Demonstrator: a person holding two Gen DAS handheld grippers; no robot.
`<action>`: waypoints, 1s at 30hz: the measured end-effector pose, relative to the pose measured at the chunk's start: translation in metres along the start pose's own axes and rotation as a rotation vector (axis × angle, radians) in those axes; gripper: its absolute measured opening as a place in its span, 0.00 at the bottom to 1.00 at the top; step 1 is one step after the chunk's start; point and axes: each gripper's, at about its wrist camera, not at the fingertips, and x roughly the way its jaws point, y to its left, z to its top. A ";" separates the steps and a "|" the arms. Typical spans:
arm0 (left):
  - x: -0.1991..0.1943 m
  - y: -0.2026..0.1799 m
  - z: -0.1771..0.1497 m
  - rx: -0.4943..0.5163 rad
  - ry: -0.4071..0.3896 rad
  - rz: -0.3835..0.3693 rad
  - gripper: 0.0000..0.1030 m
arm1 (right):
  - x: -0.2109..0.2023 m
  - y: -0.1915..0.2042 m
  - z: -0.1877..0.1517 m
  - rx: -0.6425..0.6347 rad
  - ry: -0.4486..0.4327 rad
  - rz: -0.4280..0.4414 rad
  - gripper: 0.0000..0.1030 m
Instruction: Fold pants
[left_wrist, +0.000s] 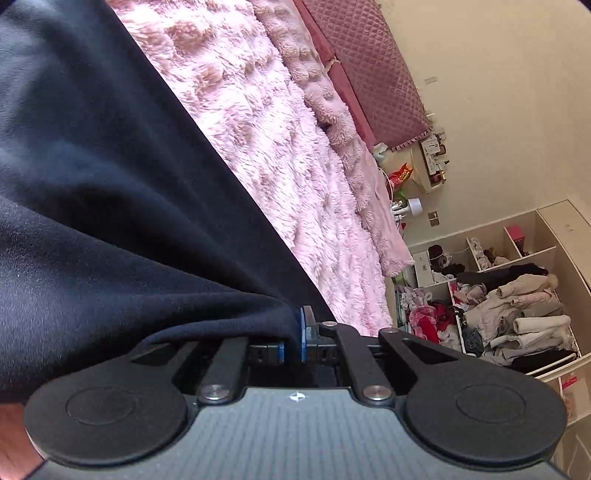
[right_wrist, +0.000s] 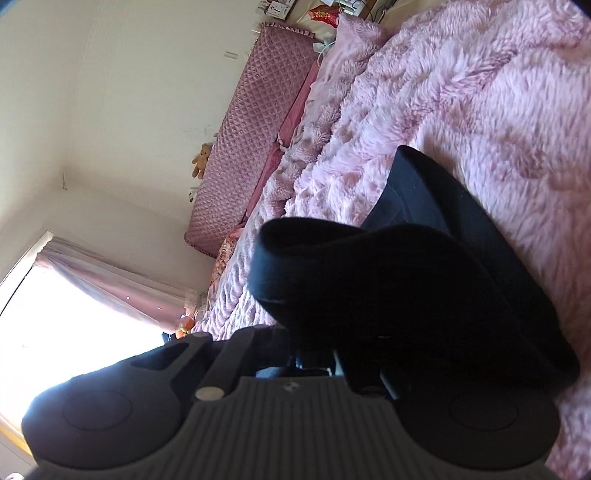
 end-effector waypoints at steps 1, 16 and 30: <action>0.007 0.002 0.005 -0.005 0.010 0.005 0.15 | 0.010 -0.003 0.007 -0.001 0.009 -0.013 0.01; 0.071 0.026 0.069 -0.387 0.188 -0.044 0.74 | 0.075 0.006 0.096 -0.142 0.055 -0.121 0.54; -0.026 -0.120 -0.039 0.484 0.102 0.171 0.85 | 0.029 0.014 0.101 -0.713 0.204 -0.189 0.49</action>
